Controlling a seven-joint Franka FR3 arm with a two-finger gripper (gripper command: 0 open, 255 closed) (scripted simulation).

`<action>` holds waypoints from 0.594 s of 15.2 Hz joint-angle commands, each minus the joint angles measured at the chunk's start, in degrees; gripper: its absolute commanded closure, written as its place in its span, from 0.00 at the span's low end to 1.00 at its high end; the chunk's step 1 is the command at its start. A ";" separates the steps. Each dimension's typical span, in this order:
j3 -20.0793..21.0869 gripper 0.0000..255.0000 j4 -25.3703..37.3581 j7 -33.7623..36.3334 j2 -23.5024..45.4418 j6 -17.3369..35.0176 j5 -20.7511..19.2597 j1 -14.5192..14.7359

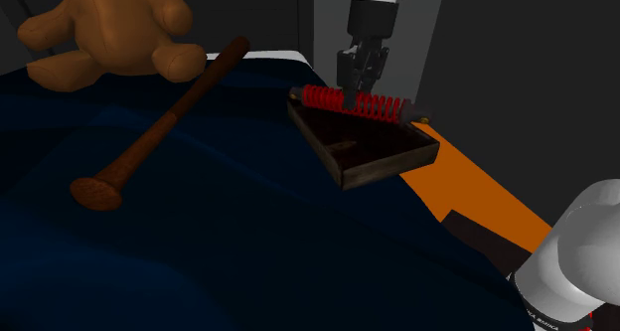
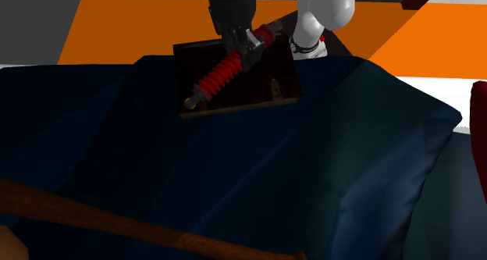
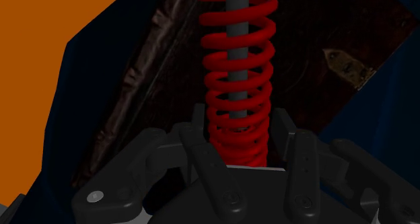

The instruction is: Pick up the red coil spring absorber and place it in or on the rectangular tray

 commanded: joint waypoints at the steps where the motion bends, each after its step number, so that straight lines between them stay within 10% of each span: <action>1: 0.01 1.00 -0.15 0.00 -0.04 0.13 0.01 0.01; 4: 0.01 1.00 -0.15 0.00 -0.04 0.13 0.01 0.01; 5: 0.01 0.00 -0.15 0.00 -0.04 0.13 0.01 0.01; 9: 0.02 0.00 -0.15 0.00 -0.04 0.13 0.01 0.01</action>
